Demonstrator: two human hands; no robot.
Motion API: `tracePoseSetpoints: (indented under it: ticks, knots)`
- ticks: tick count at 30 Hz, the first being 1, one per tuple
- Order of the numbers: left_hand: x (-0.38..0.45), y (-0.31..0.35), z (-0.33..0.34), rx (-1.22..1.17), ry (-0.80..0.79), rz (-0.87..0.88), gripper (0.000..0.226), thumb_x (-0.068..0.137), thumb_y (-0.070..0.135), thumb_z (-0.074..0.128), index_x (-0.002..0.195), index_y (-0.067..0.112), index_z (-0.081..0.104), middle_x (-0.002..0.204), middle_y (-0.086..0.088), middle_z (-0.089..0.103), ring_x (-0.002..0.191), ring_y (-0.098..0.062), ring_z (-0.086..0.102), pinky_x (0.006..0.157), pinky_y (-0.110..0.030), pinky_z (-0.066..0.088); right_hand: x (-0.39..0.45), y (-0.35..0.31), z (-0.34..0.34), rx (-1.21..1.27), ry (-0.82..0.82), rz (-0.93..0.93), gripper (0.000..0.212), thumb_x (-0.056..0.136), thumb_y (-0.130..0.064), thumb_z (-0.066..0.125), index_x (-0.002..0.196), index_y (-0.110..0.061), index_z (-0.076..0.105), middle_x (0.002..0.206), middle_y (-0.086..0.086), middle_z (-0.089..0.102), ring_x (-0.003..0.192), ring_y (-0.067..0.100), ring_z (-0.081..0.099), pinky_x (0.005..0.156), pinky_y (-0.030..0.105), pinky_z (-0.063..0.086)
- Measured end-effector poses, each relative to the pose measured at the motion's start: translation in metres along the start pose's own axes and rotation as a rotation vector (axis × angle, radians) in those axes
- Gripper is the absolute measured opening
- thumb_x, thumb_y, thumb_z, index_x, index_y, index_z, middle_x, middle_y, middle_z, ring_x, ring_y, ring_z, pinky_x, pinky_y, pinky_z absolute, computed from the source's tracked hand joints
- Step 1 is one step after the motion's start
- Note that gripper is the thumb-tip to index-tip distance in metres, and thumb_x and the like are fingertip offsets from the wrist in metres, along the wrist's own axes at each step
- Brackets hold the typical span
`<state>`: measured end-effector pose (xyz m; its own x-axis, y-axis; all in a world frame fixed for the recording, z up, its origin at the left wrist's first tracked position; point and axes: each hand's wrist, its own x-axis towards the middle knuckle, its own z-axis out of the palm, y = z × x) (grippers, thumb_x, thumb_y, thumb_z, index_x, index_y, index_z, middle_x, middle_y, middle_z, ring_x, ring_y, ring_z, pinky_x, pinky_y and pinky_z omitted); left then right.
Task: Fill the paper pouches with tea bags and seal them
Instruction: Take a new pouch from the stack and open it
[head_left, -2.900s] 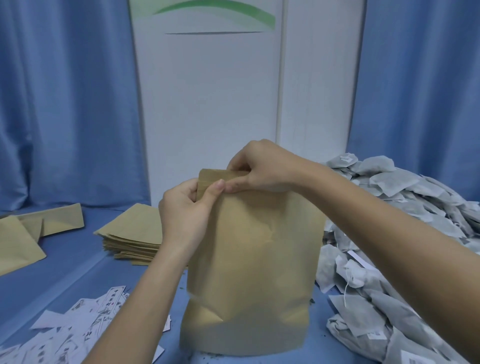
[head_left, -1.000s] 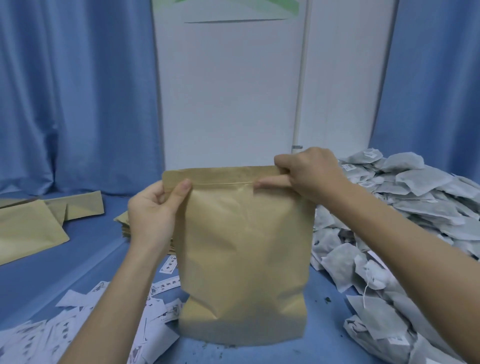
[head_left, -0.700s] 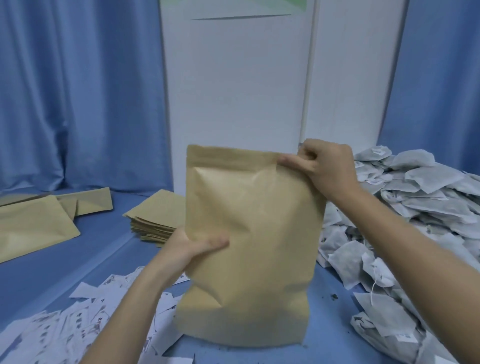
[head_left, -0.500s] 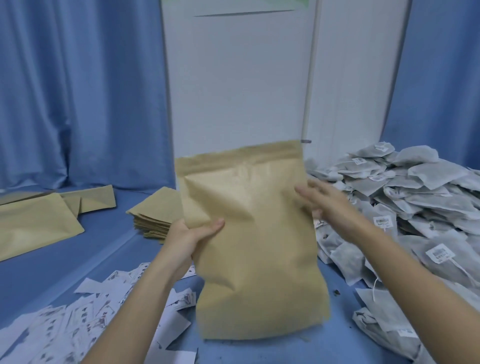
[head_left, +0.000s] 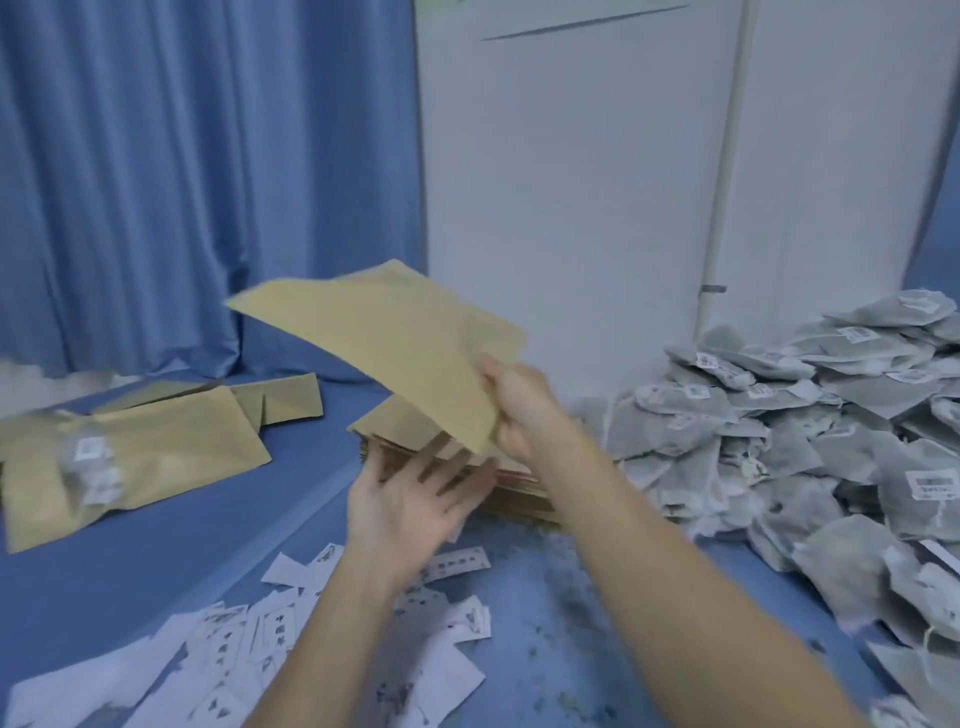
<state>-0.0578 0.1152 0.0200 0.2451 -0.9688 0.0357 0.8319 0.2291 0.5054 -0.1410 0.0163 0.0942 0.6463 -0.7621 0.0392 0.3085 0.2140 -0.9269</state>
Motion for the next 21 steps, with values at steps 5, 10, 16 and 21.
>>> tracePoseSetpoints:
  ticks: [5,10,16,21]
  knots:
    - [0.015,0.05,-0.024,0.06,0.241,0.12,0.063,0.097,0.057,0.027,0.116,0.004,0.053,0.093,-0.015,0.064,0.087,-0.029,0.058,0.074,-0.039,0.048,0.069,0.029,0.147,-0.111,-0.174,0.089,0.053,0.096,-0.044,0.038,0.137,-0.011,0.03,0.116,0.015,0.051,0.099,0.039,0.064,0.063,0.035,0.054]
    - [0.041,0.07,-0.042,0.094,0.353,0.104,0.053,0.098,0.048,0.037,0.124,0.001,0.042,0.12,-0.026,0.053,0.108,-0.047,0.053,0.087,-0.054,0.045,0.115,0.077,0.082,-0.328,0.096,0.049,0.046,0.095,-0.033,0.044,0.13,-0.004,0.039,0.104,0.016,0.058,0.106,0.034,0.061,0.089,0.04,0.052]
    - [0.069,0.059,-0.067,0.102,0.451,0.026,0.048,0.096,0.038,0.048,0.122,-0.002,0.043,0.131,-0.027,0.047,0.115,-0.046,0.05,0.092,-0.052,0.044,0.138,0.112,-0.028,-1.484,0.183,-0.165,0.072,0.09,-0.052,0.046,0.144,-0.008,0.026,0.147,0.013,0.033,0.135,0.028,0.032,0.109,0.036,0.025]
    - [0.076,0.039,-0.075,0.157,0.51,-0.014,0.056,0.091,0.029,0.06,0.134,0.004,0.035,0.124,-0.028,0.05,0.112,-0.045,0.053,0.093,-0.049,0.046,0.119,0.125,-0.068,-1.93,0.116,-0.094,0.083,0.082,-0.07,0.042,0.143,-0.016,0.026,0.138,0.009,0.047,0.126,0.025,0.042,0.105,0.039,0.029]
